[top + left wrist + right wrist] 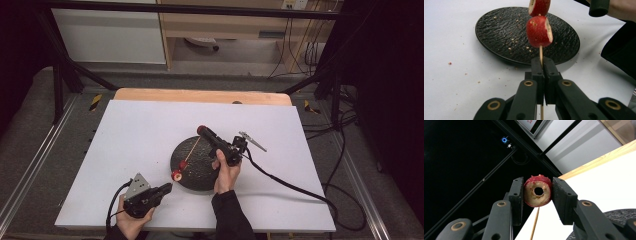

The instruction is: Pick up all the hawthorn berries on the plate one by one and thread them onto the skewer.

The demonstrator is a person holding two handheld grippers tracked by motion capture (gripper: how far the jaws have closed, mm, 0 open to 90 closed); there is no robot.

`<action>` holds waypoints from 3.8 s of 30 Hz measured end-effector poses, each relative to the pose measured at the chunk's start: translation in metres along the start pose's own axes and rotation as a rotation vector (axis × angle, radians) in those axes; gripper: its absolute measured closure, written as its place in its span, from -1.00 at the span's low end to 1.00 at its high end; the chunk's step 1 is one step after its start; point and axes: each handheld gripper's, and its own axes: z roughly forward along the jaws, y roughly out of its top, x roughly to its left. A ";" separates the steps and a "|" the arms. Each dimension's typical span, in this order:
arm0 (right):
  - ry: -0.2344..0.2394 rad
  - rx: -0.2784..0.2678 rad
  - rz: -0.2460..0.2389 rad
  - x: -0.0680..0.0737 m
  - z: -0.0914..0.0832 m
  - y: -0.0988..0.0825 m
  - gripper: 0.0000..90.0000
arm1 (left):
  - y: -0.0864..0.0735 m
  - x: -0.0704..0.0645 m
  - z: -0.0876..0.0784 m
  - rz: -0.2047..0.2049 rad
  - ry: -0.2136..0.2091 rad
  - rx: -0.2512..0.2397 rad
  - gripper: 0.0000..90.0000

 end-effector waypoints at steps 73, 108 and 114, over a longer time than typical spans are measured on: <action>-0.022 0.024 -0.019 0.006 -0.005 0.004 0.43 | 0.016 -0.018 0.009 -0.037 0.094 -0.065 0.96; -0.040 -0.019 0.091 0.004 -0.001 0.000 0.43 | 0.016 -0.029 0.008 -0.036 0.117 -0.138 0.96; -0.041 0.003 0.051 0.005 -0.003 -0.004 0.44 | 0.016 -0.031 0.016 -0.033 0.110 -0.108 0.96</action>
